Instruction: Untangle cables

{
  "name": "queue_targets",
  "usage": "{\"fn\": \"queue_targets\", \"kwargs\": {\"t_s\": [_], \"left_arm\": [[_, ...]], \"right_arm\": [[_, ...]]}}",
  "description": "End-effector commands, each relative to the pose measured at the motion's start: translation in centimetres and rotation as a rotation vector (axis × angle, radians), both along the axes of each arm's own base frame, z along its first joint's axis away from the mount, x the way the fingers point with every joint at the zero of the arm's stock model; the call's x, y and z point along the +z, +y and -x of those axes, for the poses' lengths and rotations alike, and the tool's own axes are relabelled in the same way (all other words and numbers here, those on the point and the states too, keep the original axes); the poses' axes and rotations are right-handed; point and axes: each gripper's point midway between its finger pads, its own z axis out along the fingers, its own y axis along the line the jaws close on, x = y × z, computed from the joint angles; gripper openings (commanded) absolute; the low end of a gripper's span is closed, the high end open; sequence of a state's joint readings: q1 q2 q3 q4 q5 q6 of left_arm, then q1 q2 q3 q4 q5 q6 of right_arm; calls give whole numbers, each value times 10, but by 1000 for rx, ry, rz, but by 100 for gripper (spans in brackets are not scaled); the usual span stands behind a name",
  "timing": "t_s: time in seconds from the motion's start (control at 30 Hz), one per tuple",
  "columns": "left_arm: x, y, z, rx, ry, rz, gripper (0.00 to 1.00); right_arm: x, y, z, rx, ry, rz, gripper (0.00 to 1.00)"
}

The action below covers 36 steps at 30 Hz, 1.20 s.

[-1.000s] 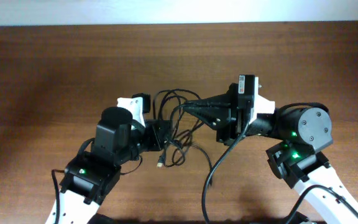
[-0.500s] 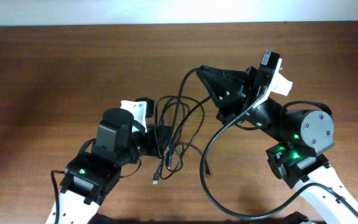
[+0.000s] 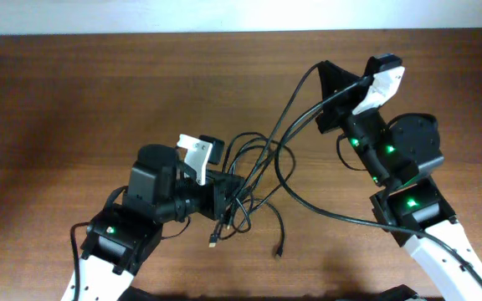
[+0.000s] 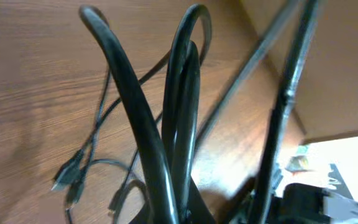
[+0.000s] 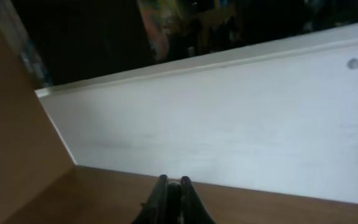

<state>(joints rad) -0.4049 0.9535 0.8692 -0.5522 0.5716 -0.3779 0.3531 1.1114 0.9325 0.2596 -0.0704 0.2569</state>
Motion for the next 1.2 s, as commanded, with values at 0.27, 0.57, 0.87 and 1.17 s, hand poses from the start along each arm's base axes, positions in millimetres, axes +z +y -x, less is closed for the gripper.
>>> {"fn": "queue_targets", "kwargs": {"t_s": [0.27,0.57,0.87,1.17], "left_arm": [[-20,37,-21,278,131,-43,0],[21,35,-47,343,76,160,0],[60,37,-60,364,103,381,0],[67,30,-55,312,94,402,0]], "right_arm": [[-2,-36,14,-116,50,84,64],[-73,29,93,410,410,93,78],[-132,89,93,591,858,-175,86],[-135,163,98,761,845,-217,34]]}}
